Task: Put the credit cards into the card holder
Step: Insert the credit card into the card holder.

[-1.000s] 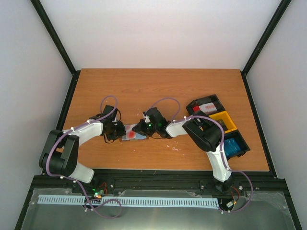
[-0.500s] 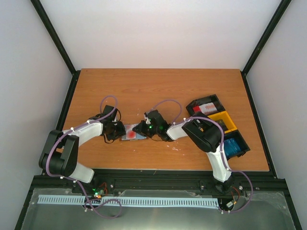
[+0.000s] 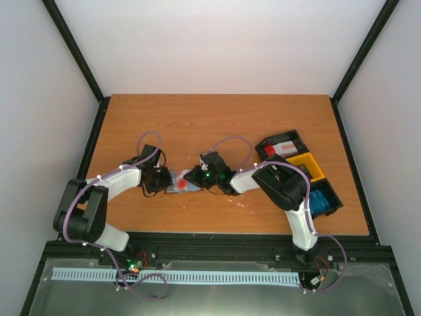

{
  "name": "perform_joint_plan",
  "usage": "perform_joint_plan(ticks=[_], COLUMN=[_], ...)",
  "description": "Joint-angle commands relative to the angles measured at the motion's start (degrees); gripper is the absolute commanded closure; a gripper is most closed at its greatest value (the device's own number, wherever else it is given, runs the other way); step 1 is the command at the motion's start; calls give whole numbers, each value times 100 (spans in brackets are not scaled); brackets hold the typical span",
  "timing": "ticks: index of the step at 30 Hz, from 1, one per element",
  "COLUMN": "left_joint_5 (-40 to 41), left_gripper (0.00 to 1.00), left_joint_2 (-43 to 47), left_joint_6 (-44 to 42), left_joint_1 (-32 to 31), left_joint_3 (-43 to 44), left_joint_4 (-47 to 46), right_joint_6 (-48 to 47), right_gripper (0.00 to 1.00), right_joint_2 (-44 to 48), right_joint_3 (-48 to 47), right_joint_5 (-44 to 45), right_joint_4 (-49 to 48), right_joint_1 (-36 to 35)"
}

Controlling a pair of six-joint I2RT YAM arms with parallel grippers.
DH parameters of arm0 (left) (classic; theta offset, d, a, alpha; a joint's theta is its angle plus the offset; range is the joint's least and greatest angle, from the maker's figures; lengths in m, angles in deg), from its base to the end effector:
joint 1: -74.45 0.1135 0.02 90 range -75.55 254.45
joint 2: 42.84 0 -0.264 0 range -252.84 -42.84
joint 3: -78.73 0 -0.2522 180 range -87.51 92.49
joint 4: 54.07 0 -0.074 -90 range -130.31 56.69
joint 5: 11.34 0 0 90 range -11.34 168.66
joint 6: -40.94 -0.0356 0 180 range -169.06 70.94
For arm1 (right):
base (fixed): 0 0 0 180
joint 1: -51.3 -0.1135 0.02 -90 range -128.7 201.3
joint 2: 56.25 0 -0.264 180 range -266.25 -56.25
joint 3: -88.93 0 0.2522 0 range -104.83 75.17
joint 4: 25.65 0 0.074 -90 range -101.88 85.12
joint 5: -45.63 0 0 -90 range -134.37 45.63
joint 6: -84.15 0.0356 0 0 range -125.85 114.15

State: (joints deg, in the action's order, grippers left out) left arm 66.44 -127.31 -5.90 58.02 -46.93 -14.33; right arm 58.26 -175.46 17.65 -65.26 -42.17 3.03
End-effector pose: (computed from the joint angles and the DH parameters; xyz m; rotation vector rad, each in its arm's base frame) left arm 0.2378 -0.0780 0.1475 -0.6159 2.8305 -0.5245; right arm 0.2630 0.3140 0.1008 0.0878 2.4946 1.4122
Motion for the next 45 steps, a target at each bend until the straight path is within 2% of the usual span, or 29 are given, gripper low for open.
perform_joint_plan(ticks=[1,8,13,15,23,27,32,35,39,45], left_joint_5=[-70,-102,-103,-89,-101,-123,-170,-192,-201,-210], left_gripper=[72,71,70,69,67,70,71,71,71,71], left_joint_2=[-86,-103,-113,-105,-61,-44,-59,-95,-103,-107], left_joint_6=[35,17,17,17,1,-33,-35,-35,-43,-64], left_joint_1=[8,8,8,8,12,8,8,8,8,8], left_joint_3=[-137,-142,-139,-132,-97,-95,-152,-170,-199,-218], left_joint_4=[-2,-17,-31,-14,-5,-15,-98,-130,-167,-177], right_joint_6=[-64,-2,-11,-38,-374,-458,-645,-716,-751,-780], right_gripper=[95,93,88,84,55,50,49,54,64,70], right_joint_2=[-269,-382,-414,-336,99,230,334,265,143,-28], right_joint_3=[-94,-192,-231,-233,-490,-640,-1046,-1285,-1435,-1492], right_joint_5=[-56,-160,-177,-88,380,547,882,922,694,238], right_joint_4=[103,58,85,230,1623,2302,3264,3570,3522,2920], right_joint_1=[-116,-162,-157,-156,-165,-199,-314,-363,-400,-402])
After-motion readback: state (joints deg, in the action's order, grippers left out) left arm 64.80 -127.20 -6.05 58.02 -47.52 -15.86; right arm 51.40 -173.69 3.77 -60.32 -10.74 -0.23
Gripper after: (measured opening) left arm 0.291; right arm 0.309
